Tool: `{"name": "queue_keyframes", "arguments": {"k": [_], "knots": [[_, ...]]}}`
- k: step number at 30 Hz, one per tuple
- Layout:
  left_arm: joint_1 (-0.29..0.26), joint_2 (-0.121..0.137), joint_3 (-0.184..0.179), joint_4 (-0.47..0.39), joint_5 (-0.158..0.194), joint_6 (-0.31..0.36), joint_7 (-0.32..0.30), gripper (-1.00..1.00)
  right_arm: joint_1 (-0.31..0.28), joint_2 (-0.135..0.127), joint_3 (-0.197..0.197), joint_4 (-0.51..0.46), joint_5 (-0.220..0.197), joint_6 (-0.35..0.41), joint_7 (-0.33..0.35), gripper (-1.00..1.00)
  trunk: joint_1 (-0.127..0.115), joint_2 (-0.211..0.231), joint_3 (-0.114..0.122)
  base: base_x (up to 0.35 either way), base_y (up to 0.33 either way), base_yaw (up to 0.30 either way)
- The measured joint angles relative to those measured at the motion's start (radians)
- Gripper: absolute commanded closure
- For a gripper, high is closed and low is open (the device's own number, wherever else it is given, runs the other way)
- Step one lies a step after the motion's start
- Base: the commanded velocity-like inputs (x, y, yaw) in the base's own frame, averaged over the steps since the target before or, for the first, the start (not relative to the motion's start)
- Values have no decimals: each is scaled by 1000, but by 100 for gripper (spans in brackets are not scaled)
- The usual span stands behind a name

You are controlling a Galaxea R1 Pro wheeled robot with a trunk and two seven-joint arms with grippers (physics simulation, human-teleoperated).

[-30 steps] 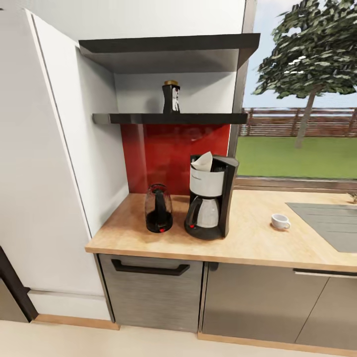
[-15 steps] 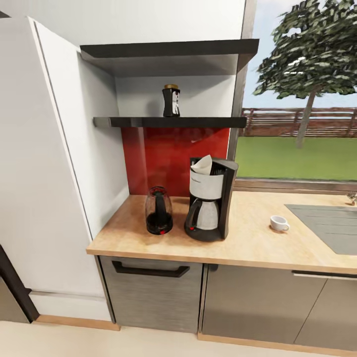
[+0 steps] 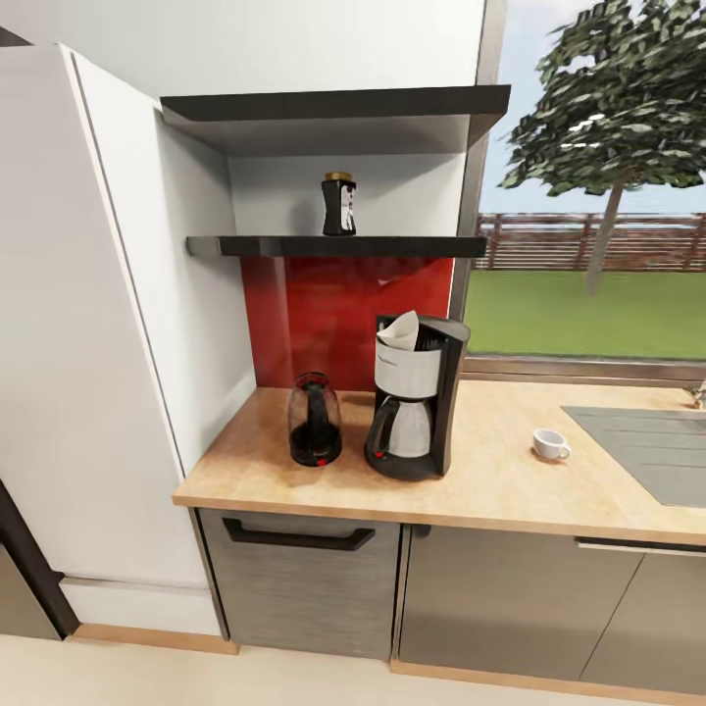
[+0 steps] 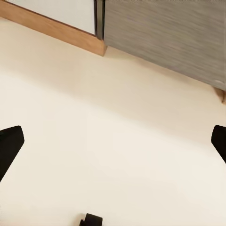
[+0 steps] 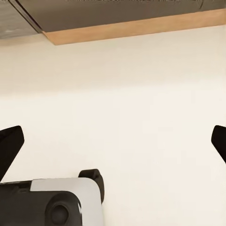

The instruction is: Set up a coffee station on the kitchen countertop: keep the coffee maker on the countertop, move the bottle of coffee from the kitchen shelf to the counter next to the coffee maker, place a paper coffee filter on top of the coffee maker, put the saucer next to the coffee maker with the coffee cup on the saucer, and place the electric kettle next to the coffee maker.

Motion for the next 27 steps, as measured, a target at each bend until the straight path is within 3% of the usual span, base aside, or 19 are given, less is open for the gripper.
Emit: {"name": "queue_keyframes", "arguments": {"k": [10,14,18,19,21,24,27], "knots": [[0,0,-5,-23,3,-5,-9,-100,0,-7,0,-3,-3,-5,3,-100,0,0,0,0,0,0],[0,-1,-33,-92,4,29,-76,-100,0,-9,0,-4,-3,-5,4,-100,0,0,0,0,0,0],[0,0,-84,-242,5,159,-245,-100,0,-12,0,-4,-3,-6,4,-100,0,0,0,0,0,0],[0,1,-94,-291,5,200,-320,-100,1,-12,0,-4,-4,-10,3,-100,0,0,0,0,0,0],[0,1,-101,-342,4,236,-400,-100,1,-12,0,-4,-4,-22,3,-100,0,0,0,0,0,0],[0,2,-109,-527,5,344,-615,-100,1,-12,1,-1,-4,-76,-1,-100,0,0,0,0,0,0],[0,1,-116,-659,5,425,-720,-100,6,-12,2,5,-3,-92,-5,-100,0,0,0,0,0,0]]}}
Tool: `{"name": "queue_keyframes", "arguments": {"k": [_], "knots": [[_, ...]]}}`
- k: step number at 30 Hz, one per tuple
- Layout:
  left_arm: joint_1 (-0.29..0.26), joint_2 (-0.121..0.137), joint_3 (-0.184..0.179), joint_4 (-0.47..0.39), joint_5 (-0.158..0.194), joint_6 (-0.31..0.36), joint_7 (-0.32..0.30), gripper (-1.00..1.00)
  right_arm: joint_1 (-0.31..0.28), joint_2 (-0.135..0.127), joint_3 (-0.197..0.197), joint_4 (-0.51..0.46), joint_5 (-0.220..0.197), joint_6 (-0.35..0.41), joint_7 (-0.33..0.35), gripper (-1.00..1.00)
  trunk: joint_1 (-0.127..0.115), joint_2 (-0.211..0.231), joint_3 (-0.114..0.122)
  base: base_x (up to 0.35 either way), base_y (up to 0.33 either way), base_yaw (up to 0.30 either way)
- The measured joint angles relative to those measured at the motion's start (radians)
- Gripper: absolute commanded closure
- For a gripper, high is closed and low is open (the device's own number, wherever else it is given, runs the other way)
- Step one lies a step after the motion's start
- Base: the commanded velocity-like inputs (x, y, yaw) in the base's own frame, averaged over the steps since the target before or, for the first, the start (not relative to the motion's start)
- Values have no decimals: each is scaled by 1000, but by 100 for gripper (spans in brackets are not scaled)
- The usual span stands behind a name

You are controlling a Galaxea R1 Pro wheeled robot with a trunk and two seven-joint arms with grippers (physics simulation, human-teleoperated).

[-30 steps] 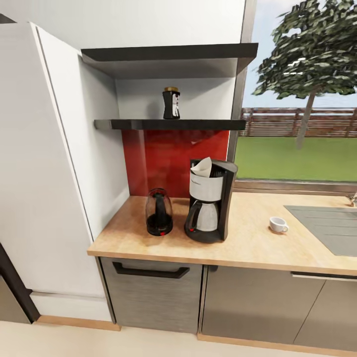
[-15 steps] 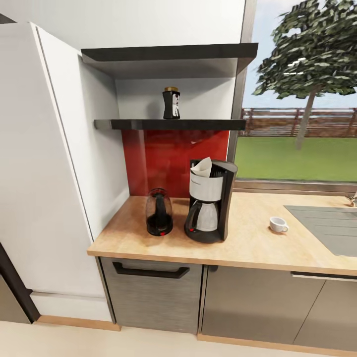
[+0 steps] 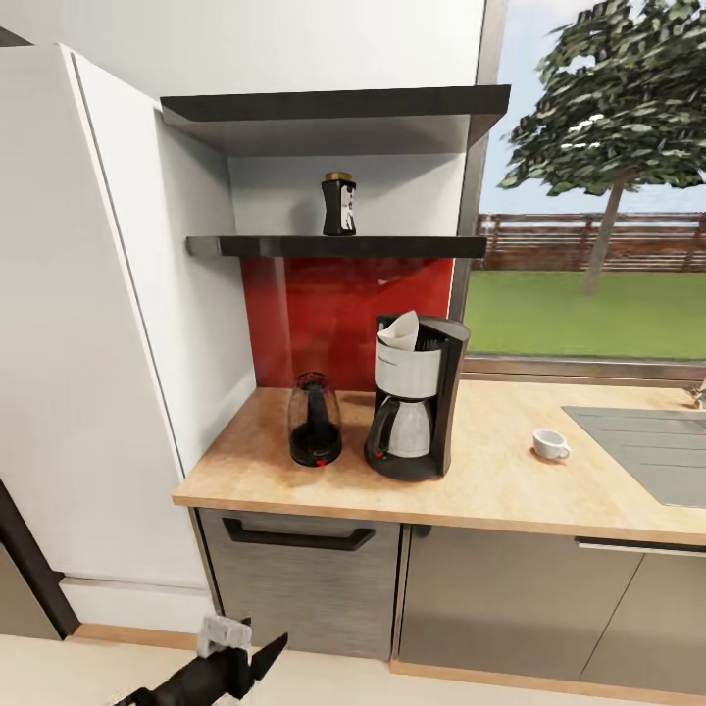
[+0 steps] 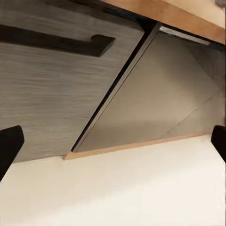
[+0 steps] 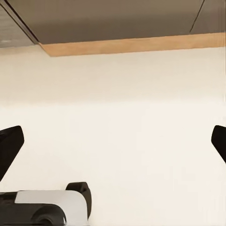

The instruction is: Set up a coffee station on the kitchen countertop: keep the coffee maker on the countertop, move the bottle of coffee from the kitchen shelf to the counter next to the coffee maker, place a paper coffee filter on top of the coffee maker, put the saucer next to the coffee maker with the coffee cup on the saucer, and place the electric kettle next to the coffee maker.

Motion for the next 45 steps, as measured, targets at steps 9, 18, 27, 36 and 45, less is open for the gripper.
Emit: {"name": "queue_keyframes", "arguments": {"k": [9,18,27,36,45], "knots": [[-1,-6,-74,-205,1,63,-127,-100,26,1,-1,7,-76,-12,-4,-100,0,0,0,0,0,0],[-136,-62,-127,-241,4,124,-191,-100,42,4,0,8,-118,-17,-63,-100,0,0,0,0,0,0],[-462,-126,-157,-242,4,318,-216,-100,43,2,1,8,-120,-18,-75,-100,0,0,0,0,0,0],[-911,-126,-172,-231,14,577,-77,-100,43,2,1,8,-120,-18,-78,-100,0,0,0,0,0,0],[-1288,-126,-172,-62,17,662,182,-100,52,0,1,8,-123,-24,-78,-100,0,0,0,0,0,0]]}}
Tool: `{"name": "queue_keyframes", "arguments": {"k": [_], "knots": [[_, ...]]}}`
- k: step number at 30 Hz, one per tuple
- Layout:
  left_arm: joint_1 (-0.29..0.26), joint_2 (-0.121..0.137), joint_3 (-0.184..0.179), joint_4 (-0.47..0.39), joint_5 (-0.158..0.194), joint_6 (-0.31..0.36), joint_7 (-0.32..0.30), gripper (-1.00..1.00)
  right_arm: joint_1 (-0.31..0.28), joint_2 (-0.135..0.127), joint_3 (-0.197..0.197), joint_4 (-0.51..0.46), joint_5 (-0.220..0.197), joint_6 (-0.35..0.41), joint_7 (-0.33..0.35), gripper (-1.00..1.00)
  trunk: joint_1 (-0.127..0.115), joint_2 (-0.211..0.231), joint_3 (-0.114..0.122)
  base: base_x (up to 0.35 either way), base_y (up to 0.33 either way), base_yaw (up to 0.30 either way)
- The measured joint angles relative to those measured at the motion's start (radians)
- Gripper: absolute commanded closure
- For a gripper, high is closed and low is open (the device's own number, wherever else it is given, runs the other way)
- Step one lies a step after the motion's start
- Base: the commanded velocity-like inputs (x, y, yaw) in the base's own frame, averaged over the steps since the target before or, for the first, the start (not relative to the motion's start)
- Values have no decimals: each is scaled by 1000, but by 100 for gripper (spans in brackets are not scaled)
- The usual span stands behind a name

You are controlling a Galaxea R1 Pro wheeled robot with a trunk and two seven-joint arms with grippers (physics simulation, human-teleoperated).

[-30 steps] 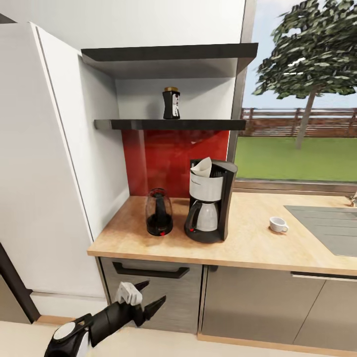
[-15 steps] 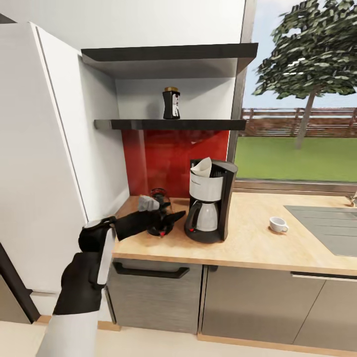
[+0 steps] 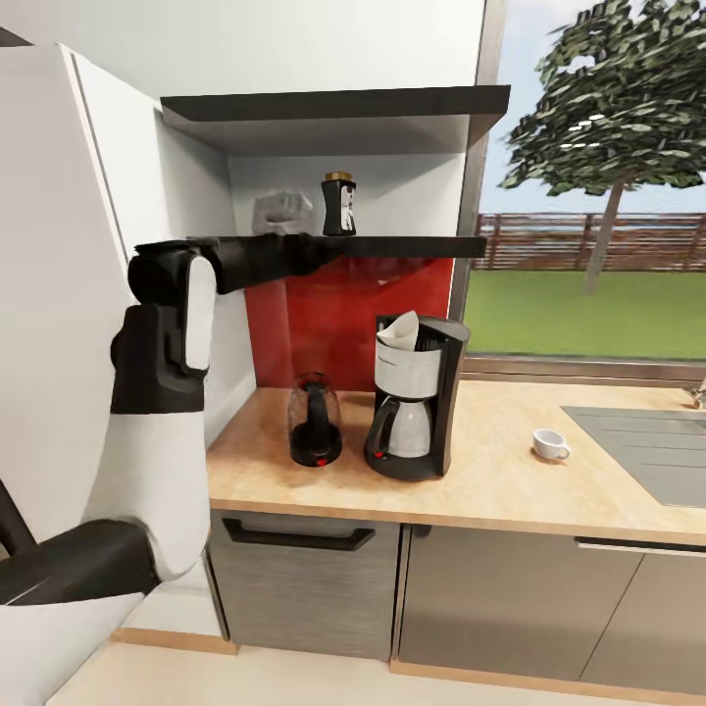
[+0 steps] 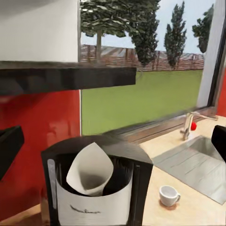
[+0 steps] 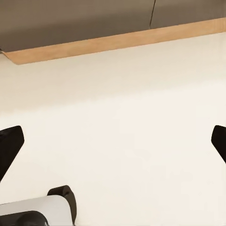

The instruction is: Set up a coffee station on the kitchen countertop: keep the coffee maker on the countertop, move the bottle of coffee from the kitchen shelf to the counter next to the coffee maker, place a paper coffee filter on top of the coffee maker, put the saucer next to the coffee maker with the coffee cup on the saucer, and place the electric kettle next to the coffee maker.

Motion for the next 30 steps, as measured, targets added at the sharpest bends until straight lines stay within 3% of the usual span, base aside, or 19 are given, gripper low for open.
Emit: {"name": "queue_keyframes", "arguments": {"k": [4,7,8,10,11,15,18,24,30], "knots": [[-172,0,2,188,1,4,104,-100,23,-1,0,2,-46,-66,0,-100,0,0,0,0,0,0],[-390,0,13,413,24,3,295,-100,54,0,3,3,-110,-97,1,-100,0,0,0,0,0,0],[-423,0,15,444,33,2,333,-100,56,0,3,3,-116,-100,2,-100,0,0,0,0,0,0],[-491,0,21,502,95,1,422,-100,61,1,4,3,-126,-105,2,-100,0,0,0,0,0,0],[-517,0,23,518,156,1,459,-100,64,1,4,3,-130,-107,2,-100,0,0,0,0,0,0],[-549,0,30,510,271,1,504,-100,67,1,4,3,-135,-109,2,-100,0,0,0,0,0,0],[-558,0,34,466,304,1,515,-100,67,1,4,3,-137,-109,2,-100,0,0,0,0,0,0],[-564,0,40,442,323,3,521,-100,68,1,4,3,-138,-110,2,-100,0,0,0,0,0,0],[-564,0,42,491,325,4,521,-100,68,1,4,3,-138,-110,2,-100,-23,42,18,0,0,0]]}}
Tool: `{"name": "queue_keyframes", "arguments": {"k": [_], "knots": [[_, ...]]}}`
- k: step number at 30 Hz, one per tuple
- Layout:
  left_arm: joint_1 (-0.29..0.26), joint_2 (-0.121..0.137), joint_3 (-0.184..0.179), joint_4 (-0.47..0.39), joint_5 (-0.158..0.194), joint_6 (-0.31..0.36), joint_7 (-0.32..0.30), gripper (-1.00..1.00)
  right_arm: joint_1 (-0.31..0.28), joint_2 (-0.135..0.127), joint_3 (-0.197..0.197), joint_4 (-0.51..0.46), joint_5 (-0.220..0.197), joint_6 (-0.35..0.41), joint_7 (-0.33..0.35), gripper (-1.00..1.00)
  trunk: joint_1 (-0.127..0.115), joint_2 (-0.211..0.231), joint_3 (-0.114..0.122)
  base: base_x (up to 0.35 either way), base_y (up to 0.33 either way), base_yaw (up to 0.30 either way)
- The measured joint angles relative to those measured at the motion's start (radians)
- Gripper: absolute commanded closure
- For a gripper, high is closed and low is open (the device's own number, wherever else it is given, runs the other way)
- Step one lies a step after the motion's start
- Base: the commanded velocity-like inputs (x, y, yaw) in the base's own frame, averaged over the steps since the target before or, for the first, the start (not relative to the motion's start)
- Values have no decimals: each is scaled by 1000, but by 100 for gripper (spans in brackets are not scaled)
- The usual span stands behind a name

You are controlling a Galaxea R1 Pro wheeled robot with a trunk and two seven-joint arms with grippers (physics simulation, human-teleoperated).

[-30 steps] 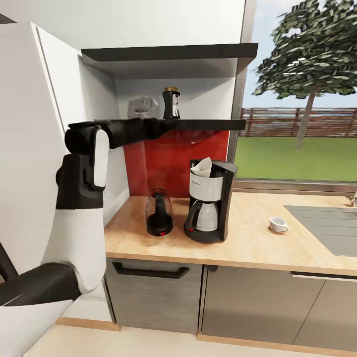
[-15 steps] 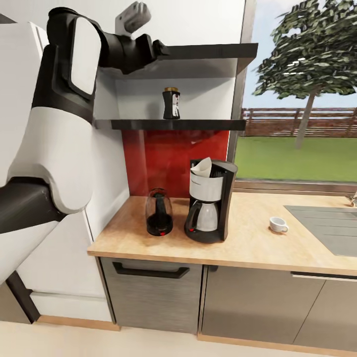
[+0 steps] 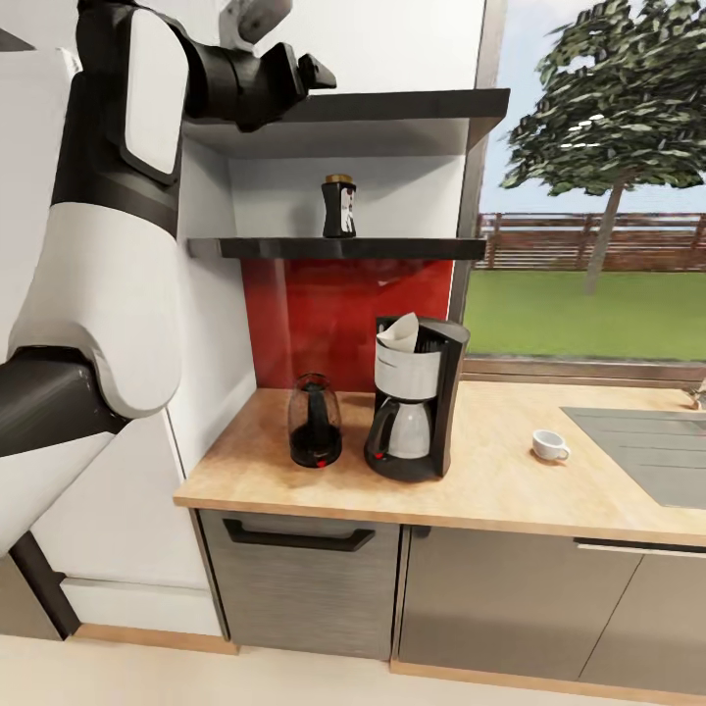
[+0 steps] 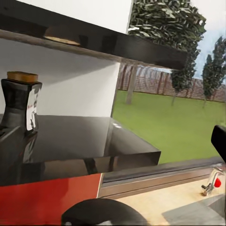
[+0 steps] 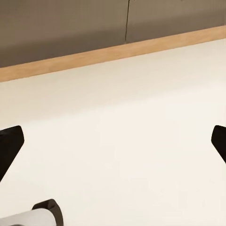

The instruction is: Set up a coffee station on the kitchen countertop: keep the coffee maker on the countertop, move the bottle of coffee from the kitchen shelf to the counter next to the coffee maker, place a paper coffee filter on top of the coffee maker, put the saucer next to the coffee maker with the coffee cup on the saucer, and place the electric kettle next to the coffee maker.

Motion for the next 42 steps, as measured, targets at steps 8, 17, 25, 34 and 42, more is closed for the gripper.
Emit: {"name": "queue_keyframes", "arguments": {"k": [8,17,25,34,42], "knots": [[0,0,0,37,2,-1,1,-100,0,0,0,0,0,0,0,-100,-31,56,25,0,0,0],[0,0,1,43,3,-1,1,-100,0,0,0,0,0,0,0,-100,-65,119,54,0,0,0],[0,0,0,160,3,-8,1,-100,0,0,0,0,0,-1,0,-100,-96,175,79,0,0,0],[0,0,-3,300,2,-102,1,-100,26,-2,-3,0,-162,-3,5,-100,-131,238,106,0,0,0],[-1,0,-4,337,-1,-160,-1,-100,77,1,-7,1,-329,-41,9,-100,-161,293,130,0,0,0]]}}
